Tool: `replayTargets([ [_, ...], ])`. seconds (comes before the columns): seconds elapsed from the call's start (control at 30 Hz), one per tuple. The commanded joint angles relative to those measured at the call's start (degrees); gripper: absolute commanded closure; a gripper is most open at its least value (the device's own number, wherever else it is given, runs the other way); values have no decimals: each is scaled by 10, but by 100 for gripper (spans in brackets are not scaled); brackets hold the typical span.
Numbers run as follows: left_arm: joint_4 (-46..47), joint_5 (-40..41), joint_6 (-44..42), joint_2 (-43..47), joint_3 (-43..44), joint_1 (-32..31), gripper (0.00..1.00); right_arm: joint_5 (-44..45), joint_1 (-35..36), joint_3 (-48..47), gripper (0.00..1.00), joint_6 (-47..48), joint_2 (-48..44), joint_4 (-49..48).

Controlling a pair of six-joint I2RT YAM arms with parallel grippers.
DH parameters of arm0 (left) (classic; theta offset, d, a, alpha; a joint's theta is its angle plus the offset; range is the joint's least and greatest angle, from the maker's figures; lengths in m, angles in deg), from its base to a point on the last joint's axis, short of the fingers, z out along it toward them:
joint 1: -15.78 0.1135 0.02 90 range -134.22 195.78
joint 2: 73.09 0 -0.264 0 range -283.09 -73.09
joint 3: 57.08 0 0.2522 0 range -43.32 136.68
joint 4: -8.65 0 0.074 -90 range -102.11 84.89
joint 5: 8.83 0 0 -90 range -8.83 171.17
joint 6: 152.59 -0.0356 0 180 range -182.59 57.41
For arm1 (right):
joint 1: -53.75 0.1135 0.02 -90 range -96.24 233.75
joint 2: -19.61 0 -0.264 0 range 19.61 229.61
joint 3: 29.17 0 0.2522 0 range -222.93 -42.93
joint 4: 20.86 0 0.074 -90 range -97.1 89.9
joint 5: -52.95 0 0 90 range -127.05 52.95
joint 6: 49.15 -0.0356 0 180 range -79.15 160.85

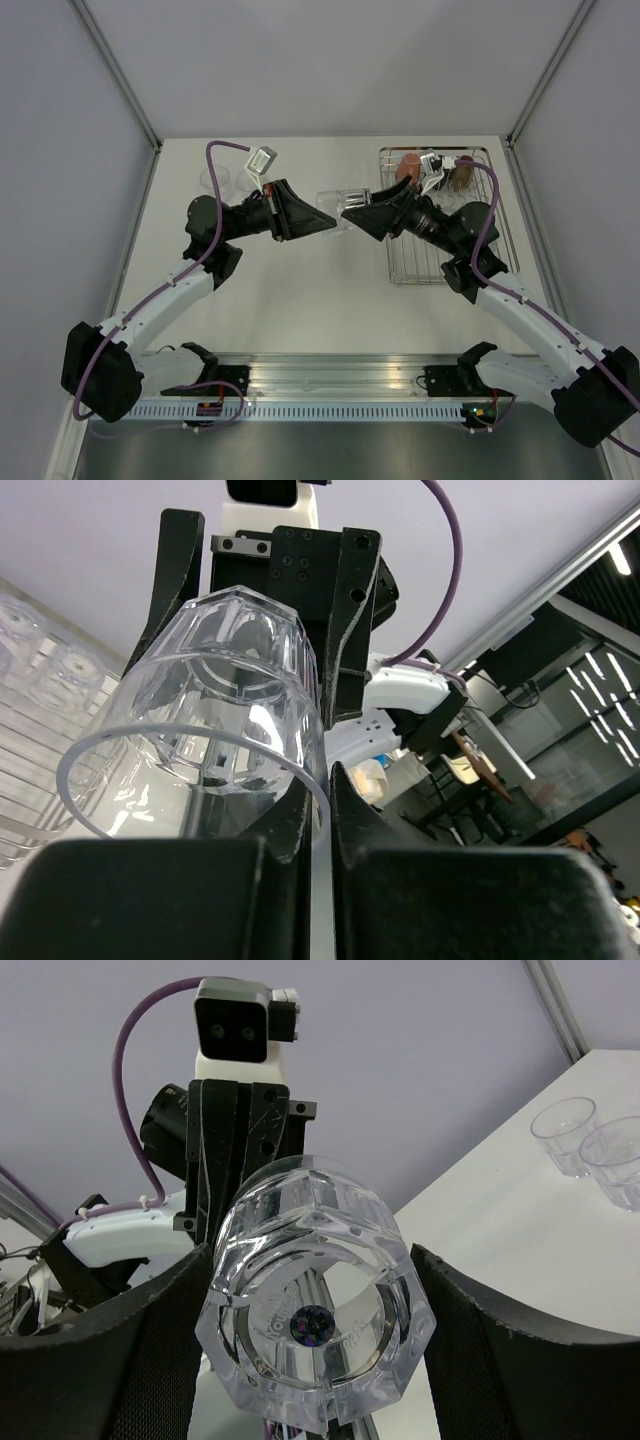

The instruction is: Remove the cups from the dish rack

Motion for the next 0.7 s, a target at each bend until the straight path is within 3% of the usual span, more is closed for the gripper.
replayTargets([
  [0.0, -3, 14, -39, 1, 24, -5, 98, -2, 4, -3, 55, -1, 8, -62],
  [0.03, -5, 15, -42, 1, 24, -5, 98, -1, 4, 0, 53, 1, 8, -59],
  [0.1, -12, 18, -55, 3, 25, -5, 98, 10, 4, 1, 35, 20, 3, -43],
  [0.17, -57, 31, -92, 12, 33, -5, 98, 38, 3, -11, 13, 64, -4, 26],
  [0.23, -153, 44, -131, 17, 55, -4, 98, 75, 3, -34, 2, 102, -11, 113],
  [0.33, -271, 93, -231, 24, 99, -4, 98, 146, 0, -65, 2, 169, -36, 237],
  [0.47, -519, 238, -367, 3, 177, -4, 98, 349, -2, -104, 2, 230, -80, 386],
  [0.57, -623, 333, -422, -47, 240, -4, 98, 465, -2, -122, 2, 248, -102, 471],
  [0.67, -683, 412, -461, -109, 302, -4, 98, 494, -2, -129, 2, 266, -116, 518],
])
